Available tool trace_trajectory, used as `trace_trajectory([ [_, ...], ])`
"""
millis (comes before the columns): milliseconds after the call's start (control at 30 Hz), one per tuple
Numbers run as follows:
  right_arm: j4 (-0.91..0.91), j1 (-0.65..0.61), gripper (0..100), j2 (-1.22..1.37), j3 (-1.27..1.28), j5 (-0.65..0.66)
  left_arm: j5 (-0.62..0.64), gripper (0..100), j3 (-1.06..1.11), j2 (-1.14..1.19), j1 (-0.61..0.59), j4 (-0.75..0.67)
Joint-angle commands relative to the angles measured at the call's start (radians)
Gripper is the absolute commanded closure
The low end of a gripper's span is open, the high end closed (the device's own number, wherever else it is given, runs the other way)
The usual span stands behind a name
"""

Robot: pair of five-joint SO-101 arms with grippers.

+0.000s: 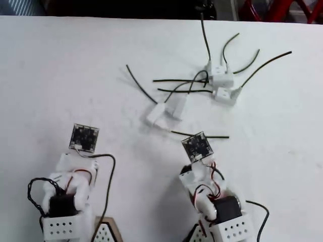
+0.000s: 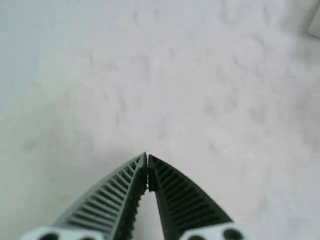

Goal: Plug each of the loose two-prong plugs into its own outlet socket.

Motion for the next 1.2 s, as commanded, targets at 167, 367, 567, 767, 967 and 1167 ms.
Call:
trace_trajectory([
  [167,0.042,0.010,98.1,-0.010,0.011,-0.002,0.003,97,-0.003,-0.005,0.001,-0.020],
  [367,0.042,0.010,98.1,-0.010,0.011,-0.002,0.000,97,-0.003,-0.007,0.001,0.157],
  [567,0.042,0.008,98.1,-0.010,0.011,-0.002,0.005,97,-0.003,-0.007,0.001,0.147],
  [767,0.042,0.008,98.1,-0.010,0.011,-0.002,0.005,97,-0.003,-0.007,0.001,0.147],
  [967,0.042,0.008,98.1,-0.010,0.011,-0.002,0.005,97,-0.003,-0.007,0.001,0.147],
  [1167,0.042,0.008,98.1,-0.010,0.011,-0.002,0.005,97,-0.003,-0.007,0.001,0.147],
])
